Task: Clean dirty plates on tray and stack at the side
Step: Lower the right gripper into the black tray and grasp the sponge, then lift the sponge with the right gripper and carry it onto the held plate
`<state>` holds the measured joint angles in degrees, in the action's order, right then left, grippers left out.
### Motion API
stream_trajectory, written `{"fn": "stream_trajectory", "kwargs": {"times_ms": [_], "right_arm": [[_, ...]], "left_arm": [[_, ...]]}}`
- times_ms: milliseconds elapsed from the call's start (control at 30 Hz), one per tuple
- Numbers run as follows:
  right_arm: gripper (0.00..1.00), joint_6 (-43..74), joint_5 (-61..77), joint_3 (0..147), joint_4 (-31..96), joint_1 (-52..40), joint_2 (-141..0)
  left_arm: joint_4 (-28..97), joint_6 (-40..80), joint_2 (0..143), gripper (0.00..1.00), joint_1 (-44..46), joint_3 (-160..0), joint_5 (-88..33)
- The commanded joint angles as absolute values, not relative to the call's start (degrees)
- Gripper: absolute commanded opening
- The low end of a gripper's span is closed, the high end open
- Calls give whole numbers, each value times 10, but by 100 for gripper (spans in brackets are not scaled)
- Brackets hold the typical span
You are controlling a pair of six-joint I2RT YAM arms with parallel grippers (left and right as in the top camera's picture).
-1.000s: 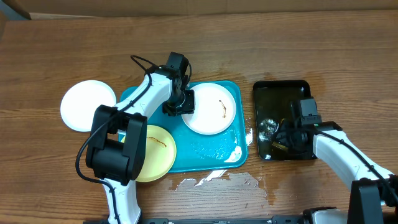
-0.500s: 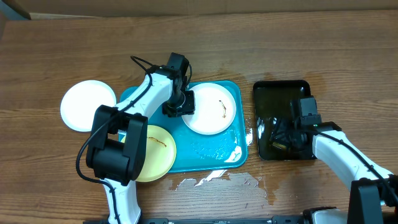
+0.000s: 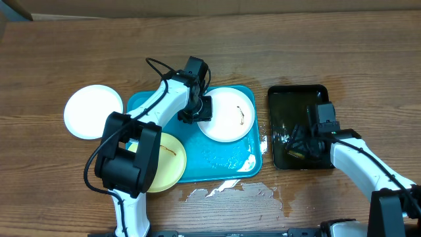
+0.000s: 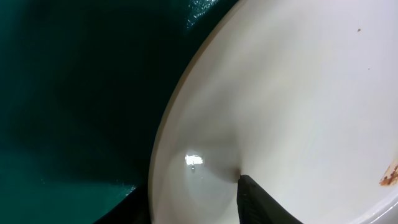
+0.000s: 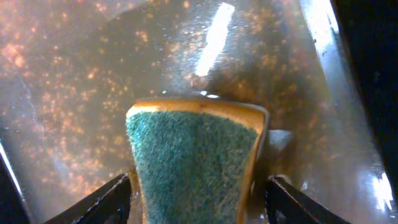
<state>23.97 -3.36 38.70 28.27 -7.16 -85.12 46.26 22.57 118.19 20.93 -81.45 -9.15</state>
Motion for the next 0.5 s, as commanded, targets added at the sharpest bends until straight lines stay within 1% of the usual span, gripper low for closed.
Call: {"fn": "stream_trajectory", "kwargs": {"times_ms": [0,33,67,133,167,200,233,333,467], "right_arm": [[54,239,-25,383,279,-73,-850],[47,239,-25,383,279,-73,-850],[32,239,-25,383,276,-73,-850],[24,239,-25,383,275,-73,-850],[18,239,-25,383,275,-73,-850],[9,239,-25,383,275,-73,-850],[4,239,-25,383,272,-73,-850],[4,220,-24,397,263,-73,-843],[4,220,1,463,319,-73,-817]], "left_arm": [[463,234,1196,42,213,-789,-63],[462,235,1196,41,213,-787,-59],[456,246,1196,41,213,-781,-53],[449,249,1196,41,213,-778,-53],[446,249,1196,41,213,-776,-53],[443,249,1196,41,213,-776,-53],[441,249,1196,41,213,-776,-53],[440,249,1196,41,213,-776,-49],[441,249,1196,41,213,-776,-39]]}}
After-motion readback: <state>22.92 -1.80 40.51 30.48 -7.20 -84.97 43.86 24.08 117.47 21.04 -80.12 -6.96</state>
